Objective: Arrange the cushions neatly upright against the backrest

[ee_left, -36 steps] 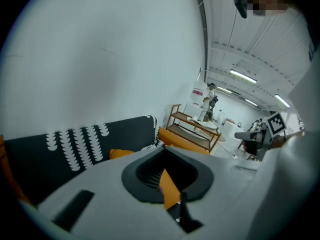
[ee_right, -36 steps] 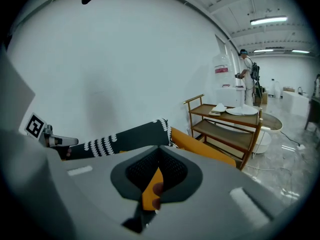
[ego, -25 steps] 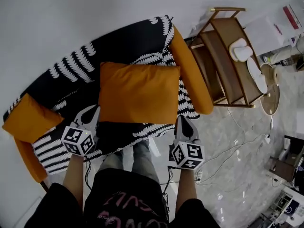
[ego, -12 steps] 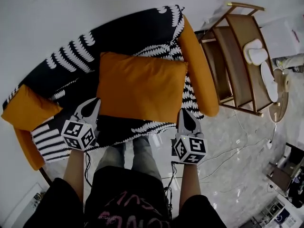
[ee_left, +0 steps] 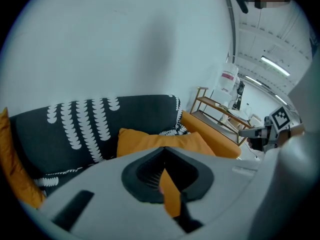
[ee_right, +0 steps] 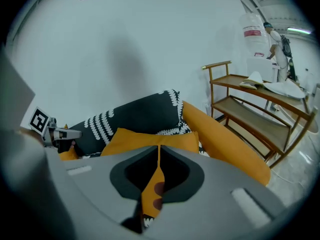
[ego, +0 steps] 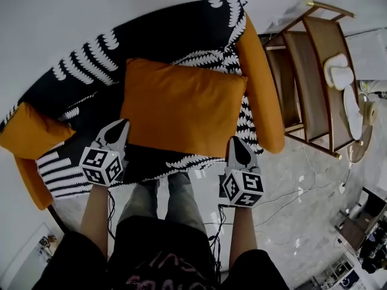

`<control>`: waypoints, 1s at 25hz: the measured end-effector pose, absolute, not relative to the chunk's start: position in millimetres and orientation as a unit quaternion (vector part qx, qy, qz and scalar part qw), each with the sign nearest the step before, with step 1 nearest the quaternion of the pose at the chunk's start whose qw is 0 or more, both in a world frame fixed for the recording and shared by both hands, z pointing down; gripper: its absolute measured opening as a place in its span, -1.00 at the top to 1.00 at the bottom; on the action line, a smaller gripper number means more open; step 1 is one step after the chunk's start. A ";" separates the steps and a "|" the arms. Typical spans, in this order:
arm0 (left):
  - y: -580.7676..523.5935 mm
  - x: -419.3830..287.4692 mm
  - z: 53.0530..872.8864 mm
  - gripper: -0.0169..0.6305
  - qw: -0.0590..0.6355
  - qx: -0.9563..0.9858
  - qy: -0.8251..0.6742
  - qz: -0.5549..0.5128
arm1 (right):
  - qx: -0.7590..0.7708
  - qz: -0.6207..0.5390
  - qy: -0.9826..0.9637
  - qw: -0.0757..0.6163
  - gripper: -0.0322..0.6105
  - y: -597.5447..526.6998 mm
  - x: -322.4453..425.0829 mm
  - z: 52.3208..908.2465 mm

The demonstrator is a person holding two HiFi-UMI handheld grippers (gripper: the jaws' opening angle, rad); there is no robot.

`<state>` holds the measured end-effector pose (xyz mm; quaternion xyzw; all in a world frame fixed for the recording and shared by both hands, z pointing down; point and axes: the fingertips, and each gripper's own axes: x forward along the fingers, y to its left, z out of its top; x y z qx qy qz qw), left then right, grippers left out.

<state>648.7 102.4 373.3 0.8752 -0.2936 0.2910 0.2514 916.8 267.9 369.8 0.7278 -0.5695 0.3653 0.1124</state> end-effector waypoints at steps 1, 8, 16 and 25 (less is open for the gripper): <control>101.5 648.9 379.4 0.93 0.255 0.873 -0.295 0.293 | 0.727 0.370 -0.567 0.113 0.82 267.5 917.5 376.0; 101.2 640.1 418.9 0.82 0.273 0.858 -0.302 0.314 | 0.722 0.390 -0.555 0.140 0.75 266.1 921.7 419.2; 82.1 625.9 468.2 0.66 0.278 0.842 -0.320 0.333 | 0.716 0.402 -0.544 0.175 0.52 265.8 939.5 467.3; 64.4 622.4 512.6 0.37 0.267 0.836 -0.330 0.347 | 0.708 0.422 -0.535 0.185 0.22 267.9 951.1 516.9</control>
